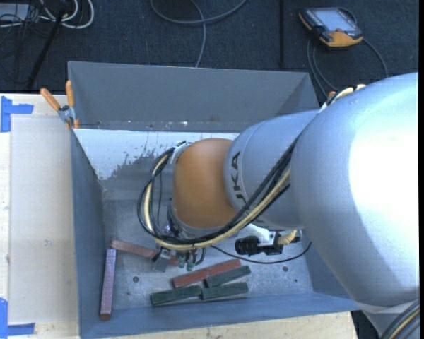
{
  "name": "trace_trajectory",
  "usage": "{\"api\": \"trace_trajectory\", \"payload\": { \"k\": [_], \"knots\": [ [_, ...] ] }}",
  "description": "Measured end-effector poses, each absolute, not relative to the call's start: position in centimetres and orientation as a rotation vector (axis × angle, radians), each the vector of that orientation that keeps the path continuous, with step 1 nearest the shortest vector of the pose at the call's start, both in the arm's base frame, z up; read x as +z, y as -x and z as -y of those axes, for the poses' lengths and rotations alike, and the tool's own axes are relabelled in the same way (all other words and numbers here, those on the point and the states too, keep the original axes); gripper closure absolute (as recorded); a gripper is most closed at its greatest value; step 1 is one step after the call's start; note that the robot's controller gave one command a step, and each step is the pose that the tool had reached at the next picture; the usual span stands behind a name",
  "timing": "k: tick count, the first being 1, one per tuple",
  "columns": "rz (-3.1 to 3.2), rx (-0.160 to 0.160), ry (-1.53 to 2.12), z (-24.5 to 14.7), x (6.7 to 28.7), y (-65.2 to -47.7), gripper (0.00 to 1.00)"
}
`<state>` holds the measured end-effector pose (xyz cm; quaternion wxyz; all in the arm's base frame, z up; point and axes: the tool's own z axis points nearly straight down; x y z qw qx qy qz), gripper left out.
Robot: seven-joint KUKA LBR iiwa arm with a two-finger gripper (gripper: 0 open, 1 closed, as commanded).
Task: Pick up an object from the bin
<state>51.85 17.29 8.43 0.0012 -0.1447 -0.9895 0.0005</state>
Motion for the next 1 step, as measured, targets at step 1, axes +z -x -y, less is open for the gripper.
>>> {"api": "trace_trajectory", "payload": {
  "k": [1],
  "knots": [
    [3.100, 0.000, 0.515, -16.08, 22.63, -54.97, 1.00]
  ]
}}
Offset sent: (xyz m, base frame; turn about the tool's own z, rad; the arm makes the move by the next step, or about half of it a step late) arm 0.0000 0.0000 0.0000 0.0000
